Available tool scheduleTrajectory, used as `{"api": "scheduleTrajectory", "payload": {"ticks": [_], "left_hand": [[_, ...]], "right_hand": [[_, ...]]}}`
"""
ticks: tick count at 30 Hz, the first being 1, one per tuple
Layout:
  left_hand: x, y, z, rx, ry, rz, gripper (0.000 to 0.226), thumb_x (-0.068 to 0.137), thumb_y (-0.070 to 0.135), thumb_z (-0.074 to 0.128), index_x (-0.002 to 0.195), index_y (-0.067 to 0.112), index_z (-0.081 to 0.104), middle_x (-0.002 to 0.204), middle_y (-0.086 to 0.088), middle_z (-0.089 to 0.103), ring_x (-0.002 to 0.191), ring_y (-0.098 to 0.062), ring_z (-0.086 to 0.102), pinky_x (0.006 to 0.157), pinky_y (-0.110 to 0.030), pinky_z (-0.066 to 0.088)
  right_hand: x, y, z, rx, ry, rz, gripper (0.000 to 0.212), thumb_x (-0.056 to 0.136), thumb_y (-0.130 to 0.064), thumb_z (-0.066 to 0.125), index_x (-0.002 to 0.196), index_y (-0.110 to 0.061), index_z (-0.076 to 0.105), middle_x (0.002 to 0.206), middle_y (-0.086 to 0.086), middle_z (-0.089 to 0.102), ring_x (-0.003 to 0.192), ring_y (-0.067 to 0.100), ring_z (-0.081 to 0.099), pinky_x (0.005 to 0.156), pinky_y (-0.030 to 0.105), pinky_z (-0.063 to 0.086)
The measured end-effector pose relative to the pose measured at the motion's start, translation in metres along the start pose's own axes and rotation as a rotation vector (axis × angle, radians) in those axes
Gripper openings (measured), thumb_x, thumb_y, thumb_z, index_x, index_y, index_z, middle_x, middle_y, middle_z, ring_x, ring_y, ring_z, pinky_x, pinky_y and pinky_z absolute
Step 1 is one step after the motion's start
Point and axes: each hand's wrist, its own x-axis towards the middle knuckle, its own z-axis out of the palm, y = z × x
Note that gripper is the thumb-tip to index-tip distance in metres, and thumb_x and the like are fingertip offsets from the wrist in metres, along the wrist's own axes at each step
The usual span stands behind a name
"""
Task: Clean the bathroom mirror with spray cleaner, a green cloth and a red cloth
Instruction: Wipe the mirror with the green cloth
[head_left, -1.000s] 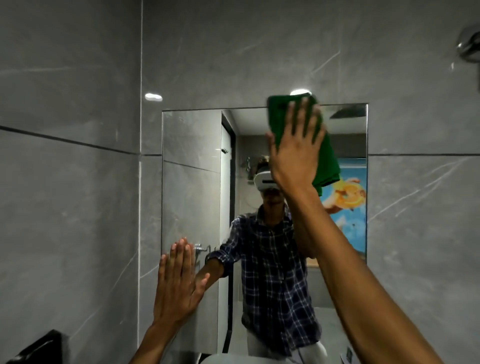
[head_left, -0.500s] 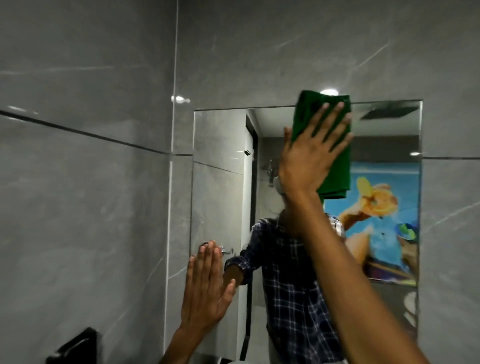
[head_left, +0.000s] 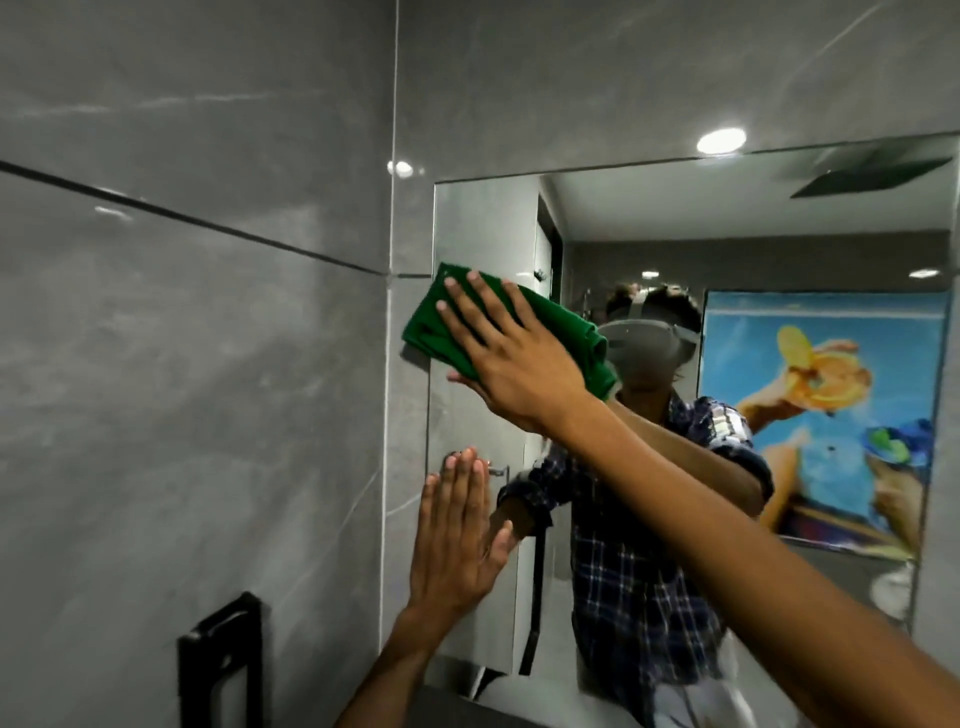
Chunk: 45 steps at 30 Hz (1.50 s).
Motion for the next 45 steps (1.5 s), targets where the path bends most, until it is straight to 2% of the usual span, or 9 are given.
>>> {"api": "scheduleTrajectory", "payload": {"ticks": [8, 13, 17, 22, 25, 28, 31, 36, 45], "left_hand": [[-0.001, -0.001, 0.001, -0.008, -0.018, 0.001, 0.071, 0.106, 0.043, 0.018, 0.167, 0.008, 0.008, 0.177, -0.012, 0.005, 0.164, -0.029, 0.01, 0.134, -0.051, 0.008], [-0.021, 0.016, -0.027, -0.065, -0.087, 0.022, 0.072, 0.107, 0.041, 0.023, 0.167, 0.009, 0.002, 0.178, -0.011, -0.002, 0.165, -0.027, 0.003, 0.133, -0.051, 0.007], [-0.032, 0.03, -0.043, -0.199, -0.141, -0.12, 0.07, 0.107, 0.034, 0.036, 0.167, 0.01, 0.007, 0.178, -0.008, 0.003, 0.165, -0.022, 0.001, 0.133, -0.054, 0.01], [-0.148, 0.144, -0.082, -0.648, 0.004, -0.499, 0.055, 0.108, 0.039, 0.04, 0.153, 0.008, 0.047, 0.161, -0.005, 0.045, 0.152, -0.017, 0.039, 0.125, -0.043, 0.035], [-0.231, 0.221, -0.115, -0.8, 0.065, -0.67, 0.048, 0.103, 0.054, 0.046, 0.145, 0.03, 0.052, 0.144, 0.011, 0.058, 0.133, -0.014, 0.057, 0.111, -0.029, 0.047], [-0.283, 0.306, -0.146, -1.074, -0.202, -0.985, 0.043, 0.092, 0.07, 0.053, 0.133, 0.059, 0.057, 0.133, 0.028, 0.067, 0.124, -0.001, 0.065, 0.099, -0.028, 0.054], [-0.308, 0.382, -0.156, -1.379, -0.556, -1.402, 0.049, 0.091, 0.071, 0.054, 0.133, 0.049, 0.066, 0.135, 0.017, 0.072, 0.129, -0.007, 0.066, 0.096, -0.033, 0.056], [-0.341, 0.451, -0.131, -1.576, -0.724, -1.903, 0.06, 0.08, 0.071, 0.058, 0.121, 0.034, 0.079, 0.128, 0.001, 0.077, 0.114, -0.014, 0.076, 0.083, -0.03, 0.064], [-0.448, 0.513, -0.047, -1.538, -1.12, -2.045, 0.069, 0.099, 0.066, 0.047, 0.14, 0.013, 0.066, 0.147, -0.019, 0.064, 0.133, -0.034, 0.064, 0.098, -0.043, 0.06]], "right_hand": [[-0.179, 0.009, 0.017, 0.061, -0.124, -0.176, 0.066, 0.107, -0.042, 0.032, 0.165, -0.014, 0.015, 0.175, 0.007, 0.009, 0.162, 0.03, 0.002, 0.131, 0.053, 0.006], [-0.29, -0.029, 0.006, 0.331, -0.225, -0.181, 0.05, 0.101, -0.027, 0.047, 0.148, -0.013, 0.054, 0.161, 0.003, 0.046, 0.155, 0.025, 0.034, 0.126, 0.047, 0.024], [-0.307, -0.073, -0.008, 1.071, -0.097, 0.561, 0.033, 0.108, -0.022, 0.047, 0.135, -0.015, 0.065, 0.136, -0.005, 0.067, 0.131, 0.014, 0.062, 0.116, 0.021, 0.042], [-0.367, -0.131, -0.053, 1.663, 0.007, 1.478, 0.026, 0.108, -0.027, 0.046, 0.108, -0.023, 0.071, 0.108, 0.005, 0.079, 0.109, 0.03, 0.074, 0.092, 0.039, 0.062], [-0.414, -0.153, -0.085, 1.641, -0.07, 1.655, 0.036, 0.096, -0.051, 0.047, 0.103, -0.026, 0.071, 0.105, 0.015, 0.078, 0.097, 0.034, 0.076, 0.08, 0.045, 0.063], [-0.473, -0.169, -0.114, 1.626, -0.205, 1.634, 0.042, 0.091, -0.057, 0.043, 0.113, -0.03, 0.066, 0.107, 0.003, 0.076, 0.101, 0.022, 0.074, 0.083, 0.03, 0.06], [-0.545, -0.184, -0.134, 1.535, -0.378, 1.474, 0.046, 0.098, -0.051, 0.043, 0.138, -0.032, 0.055, 0.134, -0.019, 0.064, 0.127, -0.006, 0.059, 0.106, 0.011, 0.045], [-0.65, -0.181, -0.131, 1.258, -0.681, 1.186, 0.057, 0.108, -0.033, 0.047, 0.161, -0.031, 0.027, 0.169, -0.015, 0.015, 0.158, 0.003, 0.004, 0.131, 0.031, 0.005], [-0.827, -0.166, -0.098, 1.55, -0.905, 1.966, 0.032, 0.102, -0.017, 0.063, 0.134, -0.016, 0.058, 0.138, 0.006, 0.066, 0.117, 0.015, 0.066, 0.103, 0.025, 0.054]]}}
